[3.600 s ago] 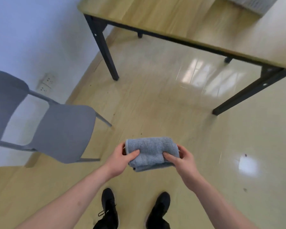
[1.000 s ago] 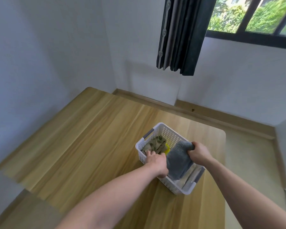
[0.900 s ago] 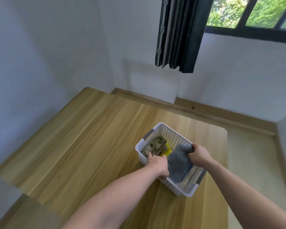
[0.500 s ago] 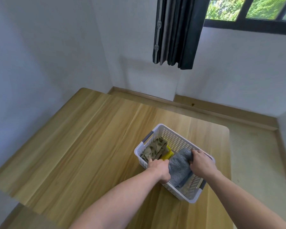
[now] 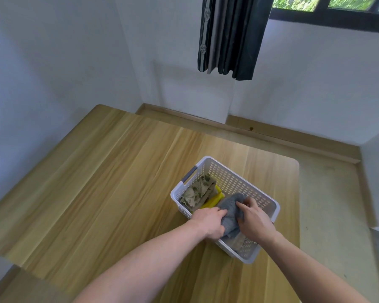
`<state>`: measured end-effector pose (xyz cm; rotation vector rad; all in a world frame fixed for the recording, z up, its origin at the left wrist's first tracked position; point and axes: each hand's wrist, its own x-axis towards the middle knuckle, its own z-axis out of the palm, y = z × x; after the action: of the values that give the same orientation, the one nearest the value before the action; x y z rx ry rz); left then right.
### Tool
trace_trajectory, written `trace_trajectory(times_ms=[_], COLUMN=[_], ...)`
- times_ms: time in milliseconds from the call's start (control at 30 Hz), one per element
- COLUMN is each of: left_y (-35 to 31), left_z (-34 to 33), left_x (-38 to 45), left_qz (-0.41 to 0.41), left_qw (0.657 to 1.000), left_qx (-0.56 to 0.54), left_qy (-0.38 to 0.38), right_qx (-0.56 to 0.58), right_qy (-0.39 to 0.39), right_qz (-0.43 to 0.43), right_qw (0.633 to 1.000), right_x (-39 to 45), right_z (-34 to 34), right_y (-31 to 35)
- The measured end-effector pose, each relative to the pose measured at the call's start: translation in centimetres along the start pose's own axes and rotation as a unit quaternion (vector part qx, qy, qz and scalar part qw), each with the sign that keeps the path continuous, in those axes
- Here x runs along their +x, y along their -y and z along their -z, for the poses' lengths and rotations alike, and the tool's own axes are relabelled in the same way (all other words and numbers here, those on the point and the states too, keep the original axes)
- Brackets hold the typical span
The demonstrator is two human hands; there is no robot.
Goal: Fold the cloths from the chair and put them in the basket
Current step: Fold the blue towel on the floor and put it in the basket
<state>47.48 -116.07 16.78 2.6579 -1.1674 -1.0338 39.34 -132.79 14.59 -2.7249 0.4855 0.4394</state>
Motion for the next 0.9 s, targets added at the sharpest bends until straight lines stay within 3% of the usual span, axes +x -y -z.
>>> trace_trajectory(times_ms=[267,367,533,667,733,900], left_y=[0.7,0.8,1.5,4.5,6.0,5.2], left_z=[0.6,1.0,0.9,2.4,3.2,3.6], left_x=[1.6,1.6,-1.1,-2.6,-2.9,-2.0], left_qz=[0.004,0.004,-0.015,0.011,0.038,0.020], left_qw=[0.994,0.994,0.997,0.970,0.962,0.987], left_qx=[0.045,0.050,-0.006,-0.041,-0.048,-0.091], left_qy=[0.101,0.099,-0.078,-0.239,-0.266,-0.127], right_qx=[-0.061,-0.034,0.024,-0.009,0.030,0.214], right_qy=[0.054,0.038,-0.084,-0.111,-0.116,-0.089], right_qz=[-0.007,-0.015,-0.001,0.024,0.000,-0.147], right_qw=[0.997,0.999,0.996,0.993,0.993,0.962], right_x=[1.0,0.9,-0.7,-1.7,-1.7,-1.3], right_z=[-1.6,-1.1,0.0,0.3,0.1,-1.3], right_y=[0.6,1.2,1.6,1.8,2.2,3.9])
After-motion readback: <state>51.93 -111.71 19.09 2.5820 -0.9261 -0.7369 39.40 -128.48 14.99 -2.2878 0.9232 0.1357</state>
